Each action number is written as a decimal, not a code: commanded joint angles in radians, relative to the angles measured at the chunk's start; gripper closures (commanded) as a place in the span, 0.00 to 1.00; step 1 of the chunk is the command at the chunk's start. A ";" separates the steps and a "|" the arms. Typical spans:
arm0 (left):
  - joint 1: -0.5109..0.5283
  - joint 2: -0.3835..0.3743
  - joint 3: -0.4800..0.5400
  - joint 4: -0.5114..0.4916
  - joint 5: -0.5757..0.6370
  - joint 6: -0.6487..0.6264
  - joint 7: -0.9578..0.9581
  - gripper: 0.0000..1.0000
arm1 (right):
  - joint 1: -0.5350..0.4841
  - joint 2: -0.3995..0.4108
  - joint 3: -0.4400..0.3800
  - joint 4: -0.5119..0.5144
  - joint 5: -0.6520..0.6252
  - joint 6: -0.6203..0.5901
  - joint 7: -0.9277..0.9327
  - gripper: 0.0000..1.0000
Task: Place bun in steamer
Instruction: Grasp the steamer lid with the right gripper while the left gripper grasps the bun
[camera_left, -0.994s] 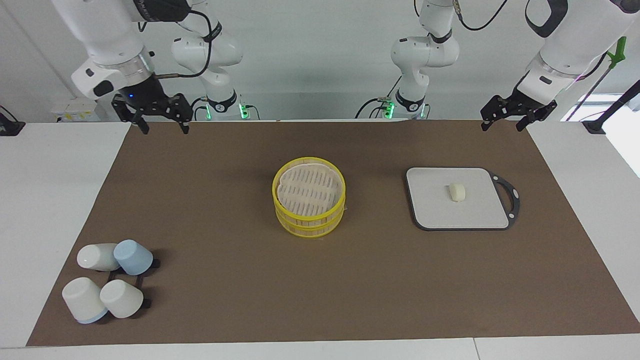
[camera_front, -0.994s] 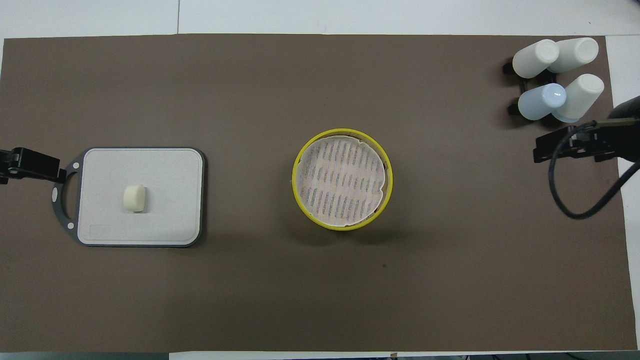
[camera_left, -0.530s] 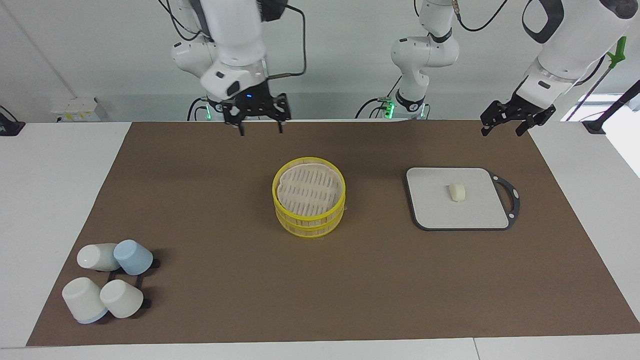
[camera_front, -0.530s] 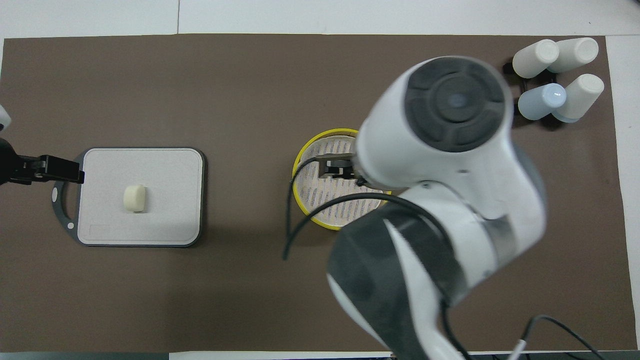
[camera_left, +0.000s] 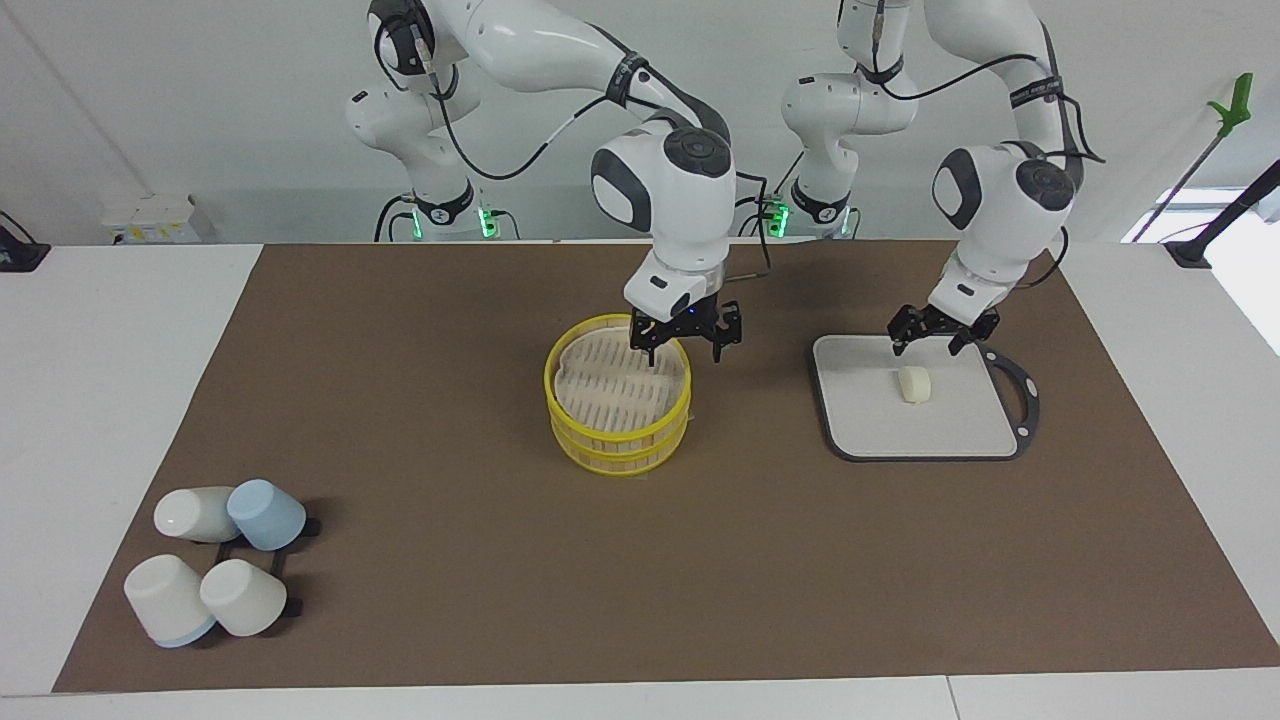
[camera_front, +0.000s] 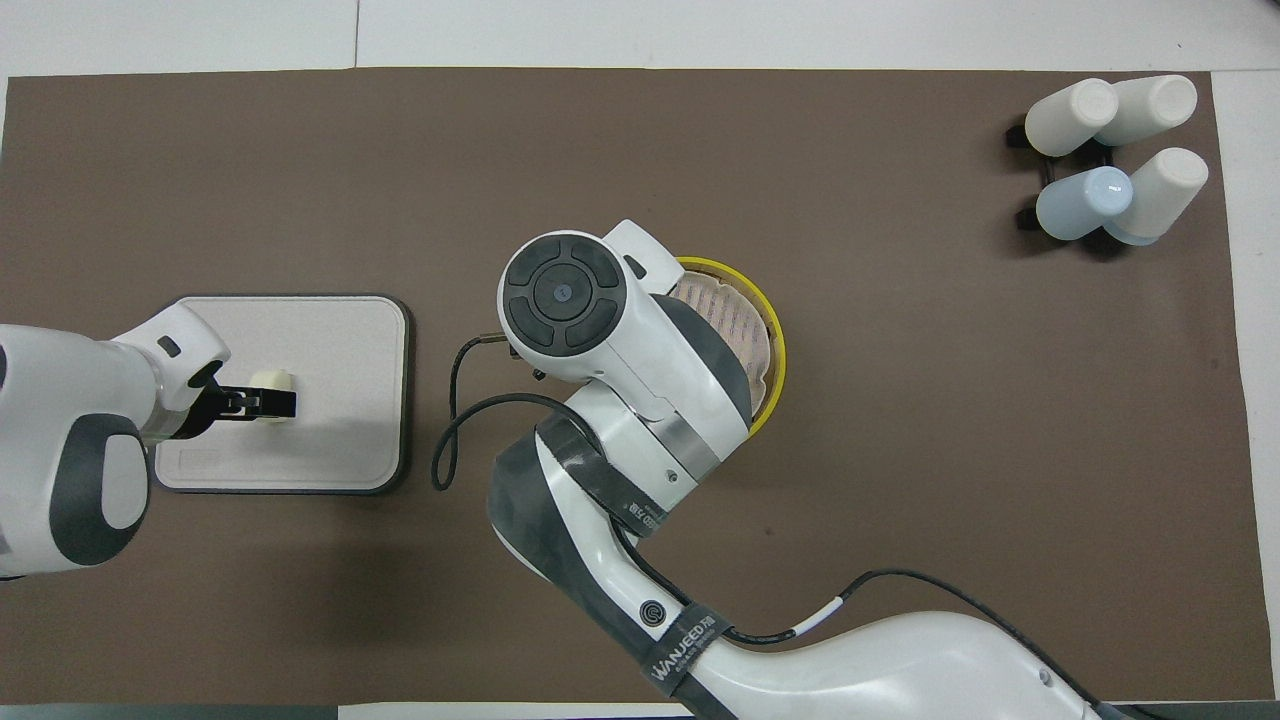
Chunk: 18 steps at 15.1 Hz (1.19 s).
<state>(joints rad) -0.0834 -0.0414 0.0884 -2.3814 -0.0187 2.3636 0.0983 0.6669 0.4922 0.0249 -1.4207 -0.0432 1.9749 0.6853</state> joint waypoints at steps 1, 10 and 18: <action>-0.004 0.050 -0.001 -0.032 0.002 0.112 0.017 0.00 | 0.000 -0.047 -0.005 -0.101 -0.014 0.059 0.016 0.00; -0.006 0.071 -0.001 0.008 0.002 0.057 0.021 0.67 | 0.002 -0.063 -0.003 -0.182 -0.007 0.150 0.014 0.56; -0.010 0.080 -0.006 0.374 -0.003 -0.431 0.006 0.71 | -0.003 -0.060 -0.003 -0.164 0.042 0.134 0.005 1.00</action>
<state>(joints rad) -0.0860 0.0309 0.0804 -2.1455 -0.0191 2.0955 0.1071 0.6746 0.4575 0.0247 -1.5634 -0.0015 2.1317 0.6853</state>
